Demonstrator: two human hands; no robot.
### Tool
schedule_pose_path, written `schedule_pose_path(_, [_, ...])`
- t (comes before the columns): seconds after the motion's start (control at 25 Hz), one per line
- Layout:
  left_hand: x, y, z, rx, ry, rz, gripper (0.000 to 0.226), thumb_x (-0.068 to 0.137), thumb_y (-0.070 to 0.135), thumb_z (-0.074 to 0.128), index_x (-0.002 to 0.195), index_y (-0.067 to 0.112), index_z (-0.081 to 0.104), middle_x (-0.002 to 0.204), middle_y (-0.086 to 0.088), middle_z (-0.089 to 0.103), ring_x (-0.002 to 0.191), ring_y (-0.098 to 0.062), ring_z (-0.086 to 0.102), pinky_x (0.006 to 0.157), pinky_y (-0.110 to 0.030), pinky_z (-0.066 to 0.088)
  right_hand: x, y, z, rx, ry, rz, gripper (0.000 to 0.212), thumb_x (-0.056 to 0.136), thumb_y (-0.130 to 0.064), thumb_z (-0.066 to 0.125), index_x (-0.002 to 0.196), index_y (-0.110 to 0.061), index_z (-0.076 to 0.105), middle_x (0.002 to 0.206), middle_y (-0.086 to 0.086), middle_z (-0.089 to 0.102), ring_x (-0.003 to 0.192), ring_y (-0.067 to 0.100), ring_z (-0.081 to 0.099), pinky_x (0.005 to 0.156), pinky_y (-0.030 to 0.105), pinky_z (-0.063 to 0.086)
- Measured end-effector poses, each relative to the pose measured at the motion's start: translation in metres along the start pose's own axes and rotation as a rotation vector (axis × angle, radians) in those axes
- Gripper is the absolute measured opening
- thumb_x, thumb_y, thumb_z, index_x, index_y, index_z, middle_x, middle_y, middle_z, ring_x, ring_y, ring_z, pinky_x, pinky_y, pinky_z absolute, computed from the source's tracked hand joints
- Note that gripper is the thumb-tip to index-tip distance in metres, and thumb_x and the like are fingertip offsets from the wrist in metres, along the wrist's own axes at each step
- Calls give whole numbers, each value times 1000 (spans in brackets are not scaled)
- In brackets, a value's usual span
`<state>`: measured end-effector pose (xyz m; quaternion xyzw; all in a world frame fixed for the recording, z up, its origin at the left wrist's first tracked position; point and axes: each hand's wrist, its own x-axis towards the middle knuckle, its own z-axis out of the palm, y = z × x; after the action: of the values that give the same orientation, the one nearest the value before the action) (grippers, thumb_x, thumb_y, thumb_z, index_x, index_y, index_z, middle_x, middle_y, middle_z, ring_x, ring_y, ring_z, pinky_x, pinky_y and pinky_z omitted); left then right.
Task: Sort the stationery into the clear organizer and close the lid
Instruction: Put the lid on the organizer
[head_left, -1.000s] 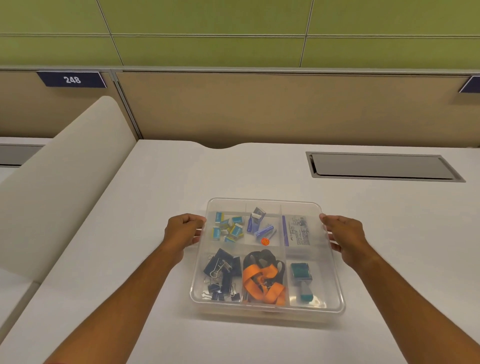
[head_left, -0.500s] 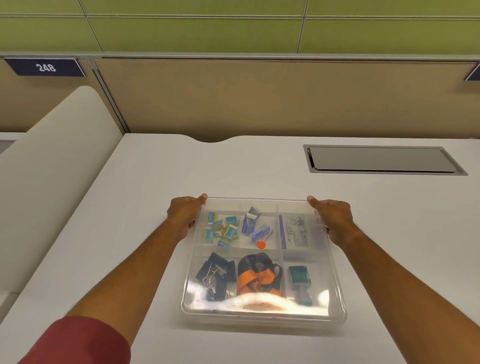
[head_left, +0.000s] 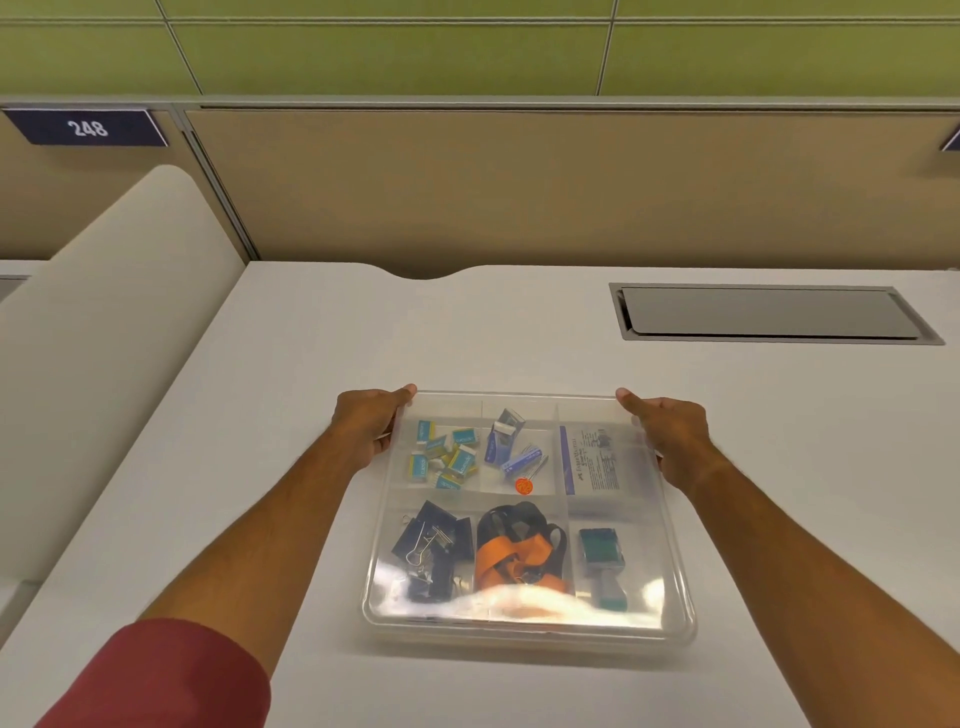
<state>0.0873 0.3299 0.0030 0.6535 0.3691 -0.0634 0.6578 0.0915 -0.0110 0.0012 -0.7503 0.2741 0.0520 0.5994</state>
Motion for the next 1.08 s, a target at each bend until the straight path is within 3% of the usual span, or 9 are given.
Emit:
schedule_pose_path(0.16, [-1,-2,0,-10,1,4,29,77,27,80,92,6,67,96,-14,69,82,-26,65,81,-42,57,0,0,-1,-1,-2,0,35,76,-47,75,76,-14,64,83,5,68,75,27,65,67,38,54])
schedule_pose_path(0.44, [-6,-3,0,53,39,38,32,80,33,76,98,8,66,98,-11,69,91,-28,66,82,-44,57,-9,1,1,-75,30,-92,34,83,-48,68,82,-14,64,89,6,69,79,28,66,76,43,57])
schedule_pose_path(0.6, [-26,-9,-16,167,-31,97,19,87,25,70,89,7,65,95,-10,71,84,-23,67,66,-33,55,-27,10,-8,-88,4,-105,23,93,-39,58,95,-17,65,100,7,68,89,29,65,77,42,55])
schedule_pose_path(0.72, [-53,-23,-45,238,-163,83,7,86,11,69,90,6,67,92,-10,72,80,-21,68,62,-28,53,-48,18,-26,-59,-84,-68,10,92,-25,60,96,-18,65,98,7,68,89,28,66,72,38,56])
schedule_pose_path(0.84, [-77,-41,-73,278,-227,57,13,82,5,72,95,5,69,90,-12,71,80,-21,67,63,-28,56,-73,27,-46,-86,-177,-38,13,90,-20,66,103,-17,65,96,6,69,84,25,67,59,29,53])
schedule_pose_path(1.08, [-98,-54,-76,289,-145,96,4,83,3,71,87,2,70,85,-14,71,74,-21,68,62,-30,57,-95,37,-58,-161,-162,-40,18,87,-17,70,102,-8,65,93,15,68,71,26,64,60,31,54])
